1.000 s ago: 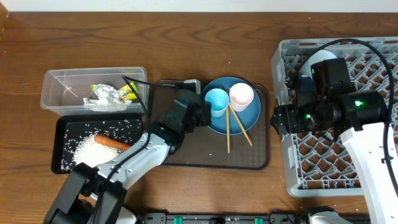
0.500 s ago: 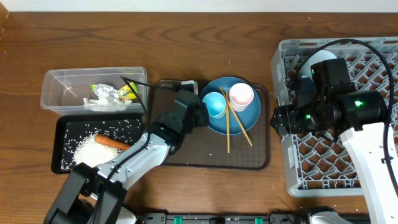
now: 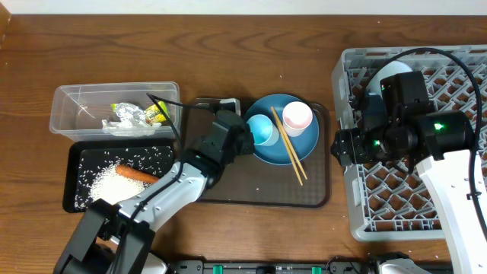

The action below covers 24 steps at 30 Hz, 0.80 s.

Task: Sort waste into correct bins and load items into the dishwasher rack
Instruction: 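Grasp the light-blue cup on the blue plate with the left gripper, then lift the light-blue cup and hold it toward the right gripper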

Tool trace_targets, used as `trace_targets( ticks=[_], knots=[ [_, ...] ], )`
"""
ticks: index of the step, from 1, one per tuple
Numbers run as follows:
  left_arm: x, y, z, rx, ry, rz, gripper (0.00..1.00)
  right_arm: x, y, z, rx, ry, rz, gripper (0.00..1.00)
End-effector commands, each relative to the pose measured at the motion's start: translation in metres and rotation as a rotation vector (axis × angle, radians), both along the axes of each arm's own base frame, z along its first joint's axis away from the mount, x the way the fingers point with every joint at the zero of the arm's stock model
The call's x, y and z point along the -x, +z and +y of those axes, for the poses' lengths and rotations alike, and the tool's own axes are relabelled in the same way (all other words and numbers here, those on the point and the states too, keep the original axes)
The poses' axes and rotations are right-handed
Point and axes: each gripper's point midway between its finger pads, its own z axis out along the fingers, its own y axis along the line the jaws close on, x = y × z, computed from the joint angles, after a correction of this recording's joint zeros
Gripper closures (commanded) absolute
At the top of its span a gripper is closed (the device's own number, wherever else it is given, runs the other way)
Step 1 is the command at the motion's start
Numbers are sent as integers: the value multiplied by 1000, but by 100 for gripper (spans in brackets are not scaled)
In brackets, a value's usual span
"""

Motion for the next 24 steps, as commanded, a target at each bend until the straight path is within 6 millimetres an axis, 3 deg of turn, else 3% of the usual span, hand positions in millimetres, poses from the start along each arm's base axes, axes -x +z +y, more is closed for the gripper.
trace_targets(
  ticks=[1,9,20,24],
  knots=[
    [-8,0,9,-10,33,-7,94,2,-1,2,6,3,7,18],
    [-12,22,16,60,25,-28,94,1,-1,2,5,3,5,18],
    [2,73,9,291,-289,-84,94,0,-1,2,1,-6,3,16],
    [11,97,10,431,-416,-108,94,0,2,12,-62,-2,5,12]
  ],
)
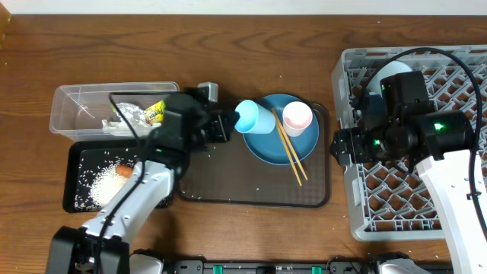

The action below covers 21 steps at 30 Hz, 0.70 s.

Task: Sort waste into correct bins and load items into the dishwasher rack
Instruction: 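Lift the light-blue cup and hold it toward the right gripper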

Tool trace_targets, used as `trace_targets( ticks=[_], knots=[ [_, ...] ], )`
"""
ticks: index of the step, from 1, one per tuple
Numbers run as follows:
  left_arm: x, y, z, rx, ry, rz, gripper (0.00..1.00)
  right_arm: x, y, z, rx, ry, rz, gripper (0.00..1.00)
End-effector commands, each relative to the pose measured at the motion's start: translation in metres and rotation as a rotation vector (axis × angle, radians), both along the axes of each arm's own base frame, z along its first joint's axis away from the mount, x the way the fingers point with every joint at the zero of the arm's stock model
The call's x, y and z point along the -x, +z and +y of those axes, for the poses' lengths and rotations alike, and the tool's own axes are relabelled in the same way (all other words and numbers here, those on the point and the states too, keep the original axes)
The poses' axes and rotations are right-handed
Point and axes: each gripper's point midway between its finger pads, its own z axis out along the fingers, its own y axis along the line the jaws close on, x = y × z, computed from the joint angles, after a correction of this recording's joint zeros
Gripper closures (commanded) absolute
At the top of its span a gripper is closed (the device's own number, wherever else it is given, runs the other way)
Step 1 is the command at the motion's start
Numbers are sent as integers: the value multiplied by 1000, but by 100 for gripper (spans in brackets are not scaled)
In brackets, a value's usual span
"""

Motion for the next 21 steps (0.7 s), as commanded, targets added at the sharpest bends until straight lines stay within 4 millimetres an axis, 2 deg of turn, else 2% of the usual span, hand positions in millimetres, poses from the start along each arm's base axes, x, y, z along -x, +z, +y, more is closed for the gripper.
trace_targets(
  ticks=[1,6,11,16,21],
  knots=[
    [23,34,-14,154,-238,-66,94,1,3,15,-73,18,6,12],
    [39,62,-15,258,-400,-154,94,2,25,55,-288,218,-62,12],
    [47,71,-19,285,-467,-195,94,6,43,79,-422,368,-132,12],
    [71,95,-25,347,-649,-309,94,4,45,91,-430,422,-173,13],
    [80,101,-26,364,-713,-348,94,4,32,106,-438,477,-195,13]
  ],
)
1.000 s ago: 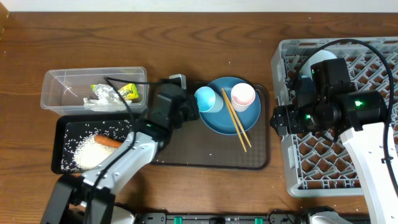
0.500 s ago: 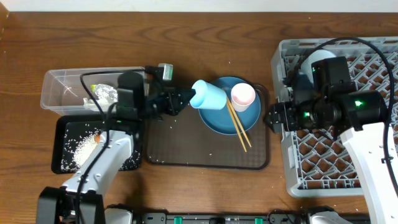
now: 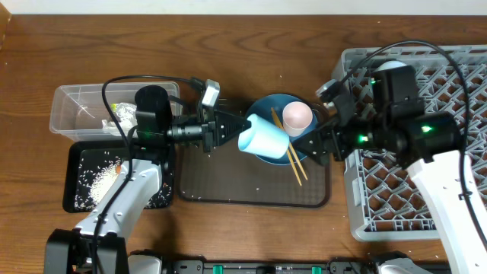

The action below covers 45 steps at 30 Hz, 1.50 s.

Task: Sort waste into correct bins and load items into the dishwasher rack
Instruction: 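Lift the light-blue cup and hold it toward the right gripper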

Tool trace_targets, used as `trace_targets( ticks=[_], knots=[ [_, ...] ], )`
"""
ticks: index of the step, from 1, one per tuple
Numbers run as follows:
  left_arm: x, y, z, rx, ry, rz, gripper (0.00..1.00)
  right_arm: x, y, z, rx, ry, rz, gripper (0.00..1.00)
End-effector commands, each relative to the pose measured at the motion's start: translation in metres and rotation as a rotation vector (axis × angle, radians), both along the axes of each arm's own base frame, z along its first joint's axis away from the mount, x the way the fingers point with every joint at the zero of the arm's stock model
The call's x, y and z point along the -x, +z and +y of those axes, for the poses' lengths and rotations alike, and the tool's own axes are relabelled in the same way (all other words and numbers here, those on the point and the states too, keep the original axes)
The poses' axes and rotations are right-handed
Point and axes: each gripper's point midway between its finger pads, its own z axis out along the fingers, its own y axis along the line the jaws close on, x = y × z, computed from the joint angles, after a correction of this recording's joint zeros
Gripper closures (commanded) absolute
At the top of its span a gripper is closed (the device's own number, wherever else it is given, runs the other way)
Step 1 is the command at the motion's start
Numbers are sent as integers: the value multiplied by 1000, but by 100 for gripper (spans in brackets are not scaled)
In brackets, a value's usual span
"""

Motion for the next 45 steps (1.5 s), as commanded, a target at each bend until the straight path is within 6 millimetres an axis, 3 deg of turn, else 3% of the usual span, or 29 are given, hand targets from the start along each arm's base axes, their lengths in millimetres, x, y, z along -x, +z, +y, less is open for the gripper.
trace_targets(
  ticks=[1,8,28,34,45],
  knots=[
    [17,12,0,30,-99,-51,94,10,-13,14,-27,72,8,13],
    [19,14,0,34,-113,-63,94,21,-29,36,-132,164,4,14],
    [17,23,0,48,-109,-39,94,39,-3,54,-322,353,-83,20],
    [17,23,0,48,-109,-39,94,40,1,56,-343,373,-101,34],
    [16,23,0,47,-101,-39,94,40,4,57,-357,382,-115,48]
  ],
)
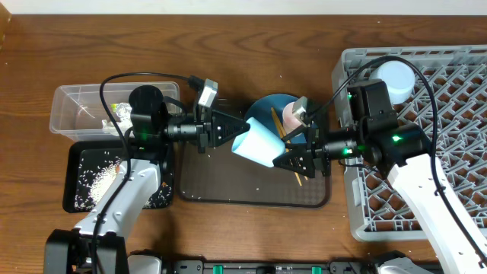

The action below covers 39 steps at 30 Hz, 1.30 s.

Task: Sort waste into correct bins and load items into the dishwasher rack
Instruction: 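Lift the light-blue cup and hold it toward the right gripper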

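A light blue cup (257, 145) hangs tilted on its side above the brown tray (228, 186), with my left gripper (240, 135) shut on its left end. My right gripper (288, 161) reaches in from the right, open, its fingers right next to the cup's right end. I cannot tell if they touch it. Behind them the blue plate (268, 109) carries a pink cup (294, 116) and wooden chopsticks (278, 131). The grey dishwasher rack (449, 190) stands at the right with a white bowl (397, 77) in its far left corner.
A clear plastic bin (76, 106) with wrappers stands at the far left. In front of it lies a black tray (84, 194) with rice. Both arms' cables loop over the table's middle.
My right gripper has moved left and lower, from beside the pink cup to the blue cup's right end. The left gripper holds the cup in nearly the same place, slightly lower.
At first my left gripper was at the blue cup on the plate and the right one sat at the rack's left edge. Then the left held the cup lifted at the plate's left. Later the right had come off the rack; now it is at the cup.
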Tool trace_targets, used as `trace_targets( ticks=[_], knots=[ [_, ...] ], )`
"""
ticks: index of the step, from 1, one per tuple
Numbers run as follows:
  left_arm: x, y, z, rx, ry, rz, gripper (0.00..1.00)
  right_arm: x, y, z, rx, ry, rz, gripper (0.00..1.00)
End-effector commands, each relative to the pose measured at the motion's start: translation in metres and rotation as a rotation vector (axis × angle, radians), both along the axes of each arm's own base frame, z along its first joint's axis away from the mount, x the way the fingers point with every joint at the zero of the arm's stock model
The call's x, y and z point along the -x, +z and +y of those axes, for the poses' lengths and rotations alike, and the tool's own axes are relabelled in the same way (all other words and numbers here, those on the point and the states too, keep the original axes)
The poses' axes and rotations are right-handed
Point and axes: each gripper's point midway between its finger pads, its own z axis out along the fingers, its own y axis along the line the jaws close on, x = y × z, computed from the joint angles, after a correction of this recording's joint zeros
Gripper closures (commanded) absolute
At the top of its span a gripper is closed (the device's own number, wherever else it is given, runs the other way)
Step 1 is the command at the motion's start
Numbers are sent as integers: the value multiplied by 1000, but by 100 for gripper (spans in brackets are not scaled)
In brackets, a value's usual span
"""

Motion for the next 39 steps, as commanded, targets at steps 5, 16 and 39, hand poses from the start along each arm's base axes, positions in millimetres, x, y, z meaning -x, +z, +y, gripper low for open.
trace_targets(
  ticks=[5,16,39],
  knots=[
    [5,7,-2,7,-28,-15,94,0,5,5,-29,21,-25,38],
    [4,7,-2,6,-20,-14,94,6,-2,14,9,38,-36,31],
    [5,5,-2,3,-21,6,94,-3,3,20,4,20,-77,58]
  ],
)
